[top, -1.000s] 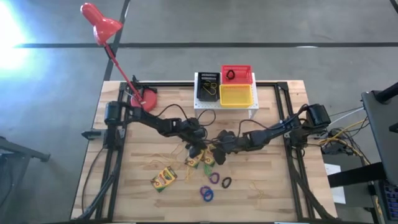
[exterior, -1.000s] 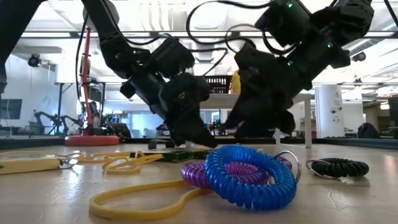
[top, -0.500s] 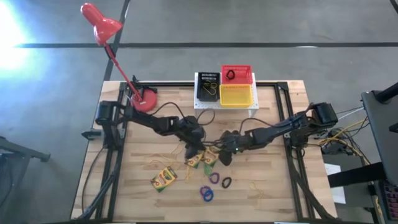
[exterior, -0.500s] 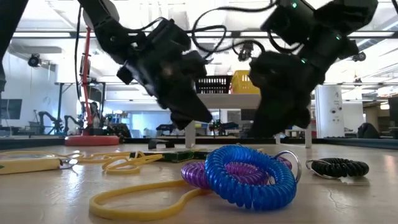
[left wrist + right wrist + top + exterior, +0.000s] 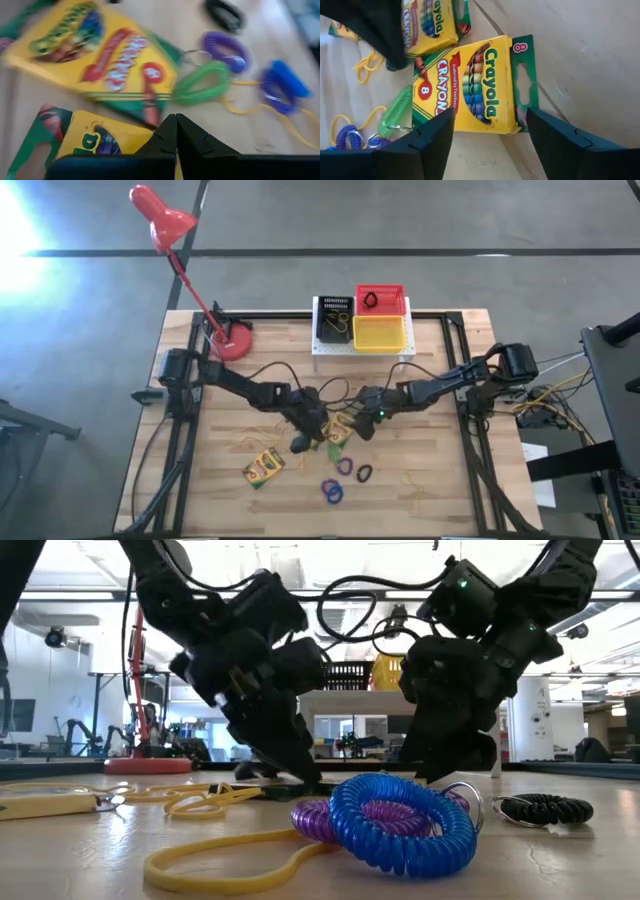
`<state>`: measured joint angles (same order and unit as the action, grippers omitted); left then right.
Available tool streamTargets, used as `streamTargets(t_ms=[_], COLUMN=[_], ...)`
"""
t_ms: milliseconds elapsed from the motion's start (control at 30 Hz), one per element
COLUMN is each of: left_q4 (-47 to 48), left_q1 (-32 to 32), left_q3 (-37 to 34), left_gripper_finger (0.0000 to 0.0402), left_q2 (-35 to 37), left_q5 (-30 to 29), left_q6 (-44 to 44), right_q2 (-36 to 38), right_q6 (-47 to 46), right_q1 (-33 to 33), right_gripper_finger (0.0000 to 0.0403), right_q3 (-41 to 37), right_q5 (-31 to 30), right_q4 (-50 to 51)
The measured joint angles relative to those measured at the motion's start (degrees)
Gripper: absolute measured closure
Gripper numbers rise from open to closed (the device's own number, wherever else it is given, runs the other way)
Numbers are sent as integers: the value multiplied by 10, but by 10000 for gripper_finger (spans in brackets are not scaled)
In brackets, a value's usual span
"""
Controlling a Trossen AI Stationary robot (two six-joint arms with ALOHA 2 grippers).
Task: Pick & Place Office Desk Supplies
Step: Put the yellow crayon box into the yellow bin on the shelf
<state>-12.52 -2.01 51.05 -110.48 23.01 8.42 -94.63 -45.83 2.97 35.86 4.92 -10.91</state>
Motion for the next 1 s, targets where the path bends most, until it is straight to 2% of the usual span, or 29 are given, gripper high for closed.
streamTargets(t_ms=[67, 133, 533, 800, 1000], left_q4=[0, -5, -12, -11, -22], left_q1=[-13, -24, -37, -44, -54], left_q3=[0, 0, 0, 0, 0], left_gripper_finger=[396, 396, 396, 396, 396], left_q2=[2, 2, 0, 0, -1], left_q5=[-66, -102, -156, -191, -269], left_q6=[21, 45, 81, 99, 124], right_q2=[0, 0, 0, 7, 28], right_q6=[7, 12, 33, 28, 29], right_q1=[-5, -13, -27, -28, -28], right_gripper_finger=[146, 143, 152, 154, 154], right_q3=[0, 0, 6, 39, 68], right_q5=[7, 27, 72, 88, 119], right_q4=[1, 1, 0, 7, 34])
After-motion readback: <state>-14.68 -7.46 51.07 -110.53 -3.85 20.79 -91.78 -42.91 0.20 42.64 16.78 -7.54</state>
